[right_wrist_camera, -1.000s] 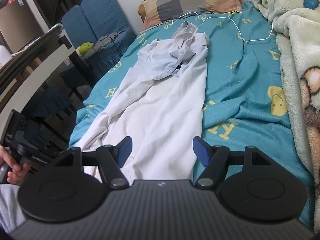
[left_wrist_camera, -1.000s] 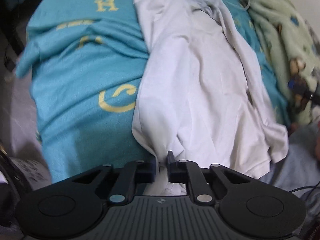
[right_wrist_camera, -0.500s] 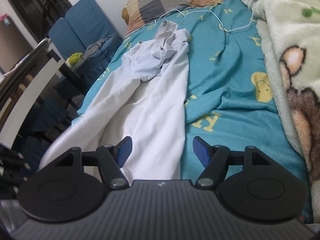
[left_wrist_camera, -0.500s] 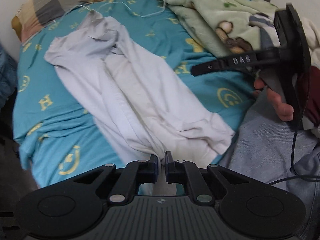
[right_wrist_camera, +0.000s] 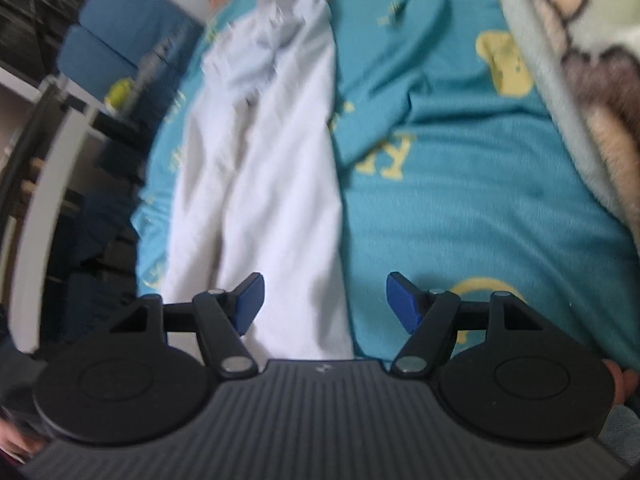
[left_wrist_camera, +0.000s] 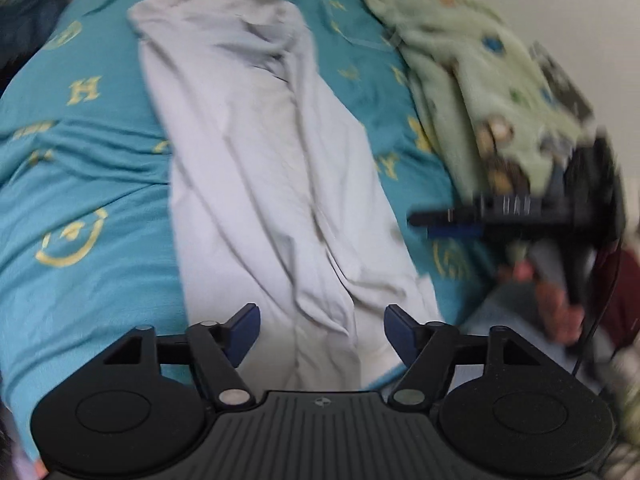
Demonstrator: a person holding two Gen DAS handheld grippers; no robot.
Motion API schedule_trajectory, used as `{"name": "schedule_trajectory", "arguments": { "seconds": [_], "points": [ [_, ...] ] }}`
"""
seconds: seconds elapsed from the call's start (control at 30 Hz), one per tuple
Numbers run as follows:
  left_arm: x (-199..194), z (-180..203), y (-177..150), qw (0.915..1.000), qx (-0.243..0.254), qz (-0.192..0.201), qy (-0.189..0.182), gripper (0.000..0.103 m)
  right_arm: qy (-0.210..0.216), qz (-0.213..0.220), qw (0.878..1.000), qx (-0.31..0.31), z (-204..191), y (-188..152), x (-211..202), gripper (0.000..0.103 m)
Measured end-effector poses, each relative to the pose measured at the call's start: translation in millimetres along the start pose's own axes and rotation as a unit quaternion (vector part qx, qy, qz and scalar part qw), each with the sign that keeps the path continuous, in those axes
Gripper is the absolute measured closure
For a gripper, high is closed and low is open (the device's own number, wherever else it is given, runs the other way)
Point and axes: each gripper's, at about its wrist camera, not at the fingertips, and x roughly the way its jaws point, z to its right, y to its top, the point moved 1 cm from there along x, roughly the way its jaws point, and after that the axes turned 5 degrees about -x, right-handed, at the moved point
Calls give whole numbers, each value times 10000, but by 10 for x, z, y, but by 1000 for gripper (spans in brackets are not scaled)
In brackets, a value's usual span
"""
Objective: Fold clothes
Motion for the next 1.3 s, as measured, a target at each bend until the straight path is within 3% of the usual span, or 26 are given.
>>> {"name": "schedule_trajectory", "arguments": {
  "seconds": [0.07, 0.17, 0.43, 0.83, 0.9, 0.93, 1.0, 1.1, 1.13, 1.27, 1.3],
  "points": [
    [-42, -218, 42, 9980, -603, 160, -60, 25, -39, -202, 9998, -12, -8, -13, 70, 33],
    [41, -401, 119, 9942, -1026, 209, 229, 25, -53, -353, 9993, -133, -56, -51, 121, 33],
    [483, -447, 135, 9890, -1022, -603, 889, 24, -381, -757, 9936, -743, -287, -181, 245, 33],
    [525, -284, 68, 9864, -918, -1342, 252, 24, -56, -1175, 9885, -952, -371, -349, 235, 33],
    [547, -250, 68, 9859, -825, -1428, 290, 26, -91, -1194, 9872, -1054, -379, -351, 233, 42],
    [556, -234, 69, 9858, -785, -1451, 305, 28, -160, -1180, 9865, -1128, -393, -364, 227, 46],
    [562, -209, 73, 9856, -749, -1484, 297, 35, -267, -1151, 9851, -1250, -414, -384, 211, 73],
    [556, -190, 52, 9862, -689, -1474, 298, 42, -326, -1072, 9843, -1362, -429, -399, 170, 90],
    [544, -173, 52, 9869, -673, -1438, 302, 46, -308, -1027, 9847, -1376, -430, -399, 146, 91],
    [480, -183, 47, 9888, -687, -1281, 329, 81, -165, -747, 9875, -1376, -441, -376, 22, 94],
    [455, -191, 42, 9896, -702, -1223, 301, 84, -101, -676, 9884, -1354, -425, -371, -19, 94]
  ]
}}
